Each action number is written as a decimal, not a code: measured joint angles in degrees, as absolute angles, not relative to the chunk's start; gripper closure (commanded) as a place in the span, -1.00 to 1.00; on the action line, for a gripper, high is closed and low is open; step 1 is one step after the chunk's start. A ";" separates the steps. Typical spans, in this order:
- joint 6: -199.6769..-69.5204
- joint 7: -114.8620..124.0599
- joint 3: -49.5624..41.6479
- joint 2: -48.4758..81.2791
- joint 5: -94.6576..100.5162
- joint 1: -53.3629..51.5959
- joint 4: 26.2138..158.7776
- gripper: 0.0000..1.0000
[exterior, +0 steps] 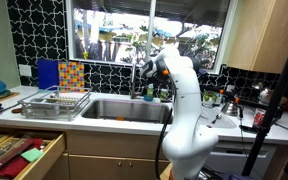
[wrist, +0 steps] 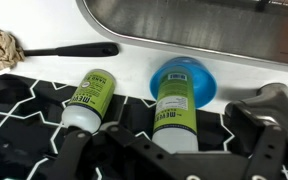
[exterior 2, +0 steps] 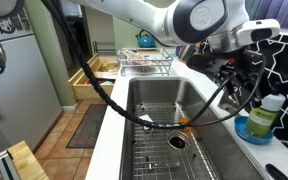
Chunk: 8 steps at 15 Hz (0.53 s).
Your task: Exchange the two hand wash soap bottled on the sink, then put the hand wash soap on the blue plate next to the edge
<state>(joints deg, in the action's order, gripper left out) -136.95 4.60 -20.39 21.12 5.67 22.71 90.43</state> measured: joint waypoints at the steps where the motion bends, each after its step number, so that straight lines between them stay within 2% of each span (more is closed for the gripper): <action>1: -136.95 3.88 -20.39 21.54 5.65 22.92 89.92 -1.00; 8: -141.64 3.33 -20.39 27.05 4.89 24.58 85.63 -1.00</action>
<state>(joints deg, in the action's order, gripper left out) -141.64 3.33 -20.39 27.05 4.89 24.58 85.63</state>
